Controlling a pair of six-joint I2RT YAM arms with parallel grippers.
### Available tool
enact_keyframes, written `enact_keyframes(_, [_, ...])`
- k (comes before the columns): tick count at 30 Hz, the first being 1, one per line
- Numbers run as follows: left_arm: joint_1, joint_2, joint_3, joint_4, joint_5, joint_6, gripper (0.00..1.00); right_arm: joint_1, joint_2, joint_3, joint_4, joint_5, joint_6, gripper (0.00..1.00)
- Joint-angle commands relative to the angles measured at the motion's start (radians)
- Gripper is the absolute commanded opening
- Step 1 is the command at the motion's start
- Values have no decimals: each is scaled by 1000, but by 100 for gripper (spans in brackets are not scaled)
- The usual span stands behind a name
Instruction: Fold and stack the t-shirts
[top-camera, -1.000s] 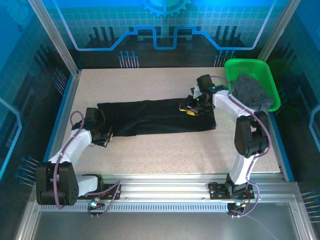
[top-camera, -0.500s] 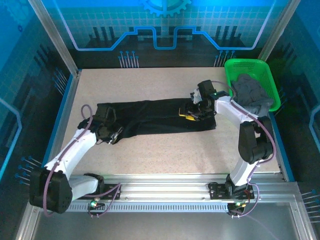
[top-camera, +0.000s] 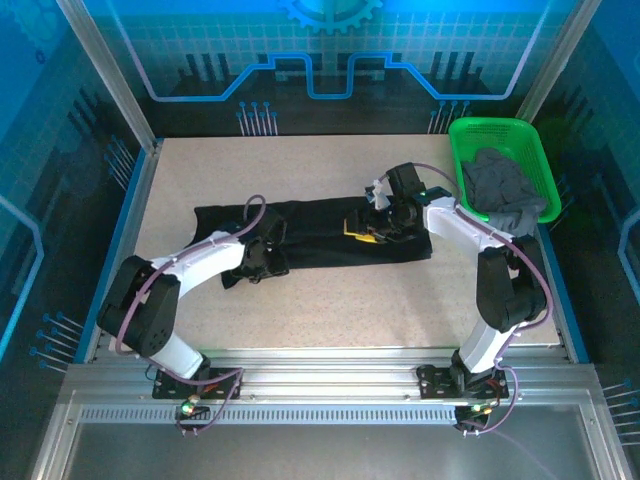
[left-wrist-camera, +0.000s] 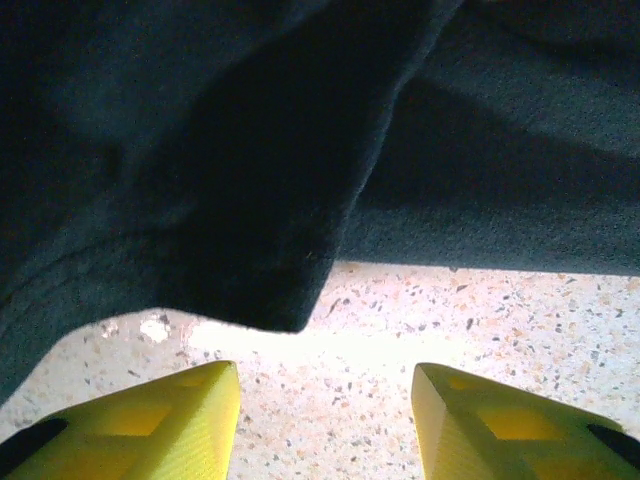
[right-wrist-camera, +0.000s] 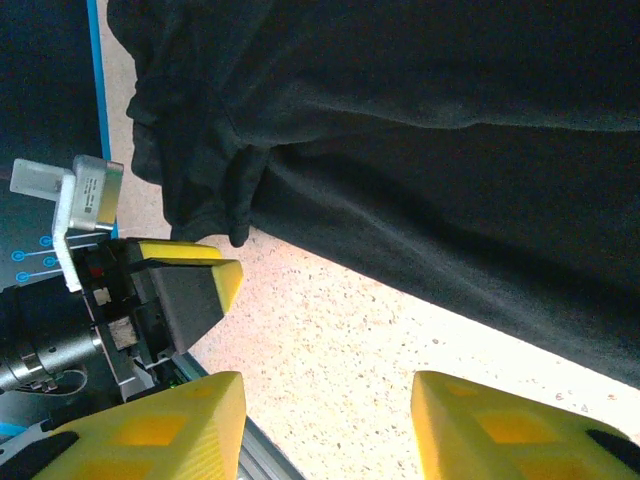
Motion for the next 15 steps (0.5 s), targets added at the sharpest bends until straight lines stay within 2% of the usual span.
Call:
enact_keyframes(1, [-13,45,41,-5,-77,96,49,-5,-32,-17,8,-24,-1,49])
enact_keyframes(8, [-31,102,63,-6,-144,148,39,-15,-34,-31,24,-26,16,49])
enact_keyframes(11, [-34,122,70,-5,-173,155,28,-16,-30,-27,24,-26,19,49])
enact_keyframes(15, [-41,118,85,-14,-205,149,8,-16,-27,-20,21,-24,18,49])
